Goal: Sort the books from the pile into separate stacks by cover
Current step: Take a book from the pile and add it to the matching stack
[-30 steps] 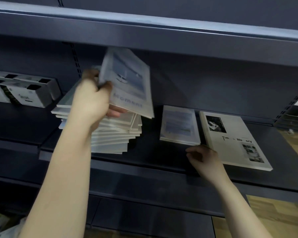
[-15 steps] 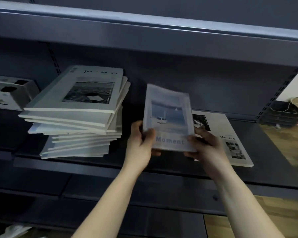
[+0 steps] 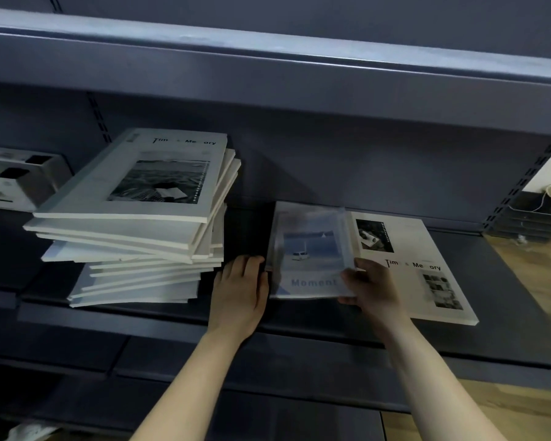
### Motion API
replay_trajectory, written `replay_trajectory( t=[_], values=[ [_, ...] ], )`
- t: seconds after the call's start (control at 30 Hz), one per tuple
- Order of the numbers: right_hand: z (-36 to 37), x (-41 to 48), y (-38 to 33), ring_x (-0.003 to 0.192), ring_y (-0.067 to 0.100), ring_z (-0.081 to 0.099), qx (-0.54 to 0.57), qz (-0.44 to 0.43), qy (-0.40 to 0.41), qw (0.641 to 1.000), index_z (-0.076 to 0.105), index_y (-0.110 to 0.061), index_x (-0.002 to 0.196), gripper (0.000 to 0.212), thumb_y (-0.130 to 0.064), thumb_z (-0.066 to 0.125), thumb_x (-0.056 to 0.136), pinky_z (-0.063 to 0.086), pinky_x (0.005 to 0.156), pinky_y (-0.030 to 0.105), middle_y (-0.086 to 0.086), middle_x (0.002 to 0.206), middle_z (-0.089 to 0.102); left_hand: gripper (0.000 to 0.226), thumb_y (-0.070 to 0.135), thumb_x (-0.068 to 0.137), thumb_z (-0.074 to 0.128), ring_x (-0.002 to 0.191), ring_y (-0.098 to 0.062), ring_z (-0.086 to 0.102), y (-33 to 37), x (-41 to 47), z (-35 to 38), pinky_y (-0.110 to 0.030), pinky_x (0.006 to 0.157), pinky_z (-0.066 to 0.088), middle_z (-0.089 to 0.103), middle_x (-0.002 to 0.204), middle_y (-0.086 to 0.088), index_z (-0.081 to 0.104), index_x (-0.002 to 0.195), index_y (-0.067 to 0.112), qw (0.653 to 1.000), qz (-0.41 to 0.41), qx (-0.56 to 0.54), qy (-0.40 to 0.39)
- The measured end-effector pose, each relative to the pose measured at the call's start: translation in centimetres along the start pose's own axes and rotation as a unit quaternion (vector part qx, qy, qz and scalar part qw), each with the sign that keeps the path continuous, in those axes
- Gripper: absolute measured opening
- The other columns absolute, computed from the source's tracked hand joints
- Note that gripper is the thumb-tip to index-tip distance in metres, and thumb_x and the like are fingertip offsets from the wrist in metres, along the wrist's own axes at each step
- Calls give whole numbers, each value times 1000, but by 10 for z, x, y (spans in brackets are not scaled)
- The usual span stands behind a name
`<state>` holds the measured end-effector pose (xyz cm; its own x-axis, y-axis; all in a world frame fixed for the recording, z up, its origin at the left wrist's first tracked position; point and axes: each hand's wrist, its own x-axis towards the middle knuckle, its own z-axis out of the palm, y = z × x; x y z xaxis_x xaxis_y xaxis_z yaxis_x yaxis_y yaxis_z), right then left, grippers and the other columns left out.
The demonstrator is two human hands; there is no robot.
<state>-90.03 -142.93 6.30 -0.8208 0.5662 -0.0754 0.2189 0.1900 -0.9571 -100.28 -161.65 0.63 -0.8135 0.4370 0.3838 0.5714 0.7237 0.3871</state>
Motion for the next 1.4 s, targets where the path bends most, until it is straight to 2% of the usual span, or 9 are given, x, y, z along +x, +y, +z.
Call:
replay_trajectory(
  t=[0.03, 0.1, 0.17, 0.23, 0.43, 0.63, 0.87, 0.97, 1.4],
  values=[
    [1, 1, 3, 80, 11, 62, -12, 3, -1, 1000, 52, -20, 102, 15, -9, 55, 92, 53, 55, 19, 0, 90, 61, 46, 37, 94, 25, 105, -27, 55, 0, 0, 0, -39, 86, 44, 59, 118, -5, 54, 123, 18, 1000, -1, -1, -1],
    [-1, 4, 12, 84, 15, 60, -121, -21, 2, 992, 43, -20, 124, 47, -21, 68, 84, 50, 66, 27, 1, 96, 61, 46, 38, 94, 24, 106, -26, 54, 0, 0, -1, -39, 88, 42, 59, 119, -5, 53, 124, 19, 1000, -5, -9, 2],
    [-2, 3, 15, 96, 16, 52, -287, -49, -30, 956, 41, -28, 126, 65, -36, 76, 72, 41, 77, 28, -2, 103, 55, 47, 38, 94, 23, 106, -26, 54, 1, -1, -1, -39, 89, 41, 59, 119, -4, 53, 124, 19, 1000, -9, -17, 6],
    [0, -1, 13, 99, 17, 48, -344, -63, -40, 936, 49, -29, 120, 59, -39, 77, 69, 36, 77, 26, 0, 104, 48, 47, 38, 94, 23, 106, -26, 53, 1, -1, 0, -39, 90, 41, 58, 120, -5, 53, 124, 18, 1000, -10, -21, 7],
    [11, 3, 11, 94, 24, 59, -388, -142, 28, 910, 61, -19, 115, 47, -38, 74, 75, 41, 74, 25, 7, 104, 61, 43, 36, 95, 26, 101, -26, 55, 0, -2, 3, -39, 86, 41, 59, 116, -5, 55, 120, 16, 1000, -4, -17, 13],
    [21, 23, 16, 86, 16, 64, -388, -179, 62, 902, 67, -19, 100, 32, -39, 73, 76, 47, 68, 21, 0, 98, 69, 41, 36, 95, 28, 98, -24, 56, -1, -1, 3, -38, 84, 42, 61, 113, -4, 56, 118, 16, 1000, -5, -16, 10],
    [26, 31, 15, 83, 13, 64, -387, -187, 80, 899, 69, -24, 101, 30, -41, 72, 77, 36, 58, 14, -5, 99, 69, 40, 35, 94, 30, 96, -23, 57, -1, -1, 4, -38, 83, 42, 61, 110, -3, 58, 115, 16, 1000, -11, -10, 15],
    [27, 35, 17, 85, 14, 64, -392, -177, 85, 899, 68, -26, 103, 32, -45, 70, 77, 43, 63, 21, -5, 101, 69, 39, 35, 93, 30, 96, -23, 57, -1, 0, 5, -38, 83, 42, 61, 111, -3, 57, 115, 17, 1000, -13, -12, 19],
    [33, 38, 19, 77, 19, 63, -433, -157, 102, 882, 66, -26, 98, 38, -58, 63, 77, 36, 57, 23, -3, 90, 68, 37, 35, 93, 32, 96, -22, 56, -1, 1, 6, -36, 84, 41, 60, 111, -2, 56, 116, 18, 1000, -15, -6, 22]
  ],
)
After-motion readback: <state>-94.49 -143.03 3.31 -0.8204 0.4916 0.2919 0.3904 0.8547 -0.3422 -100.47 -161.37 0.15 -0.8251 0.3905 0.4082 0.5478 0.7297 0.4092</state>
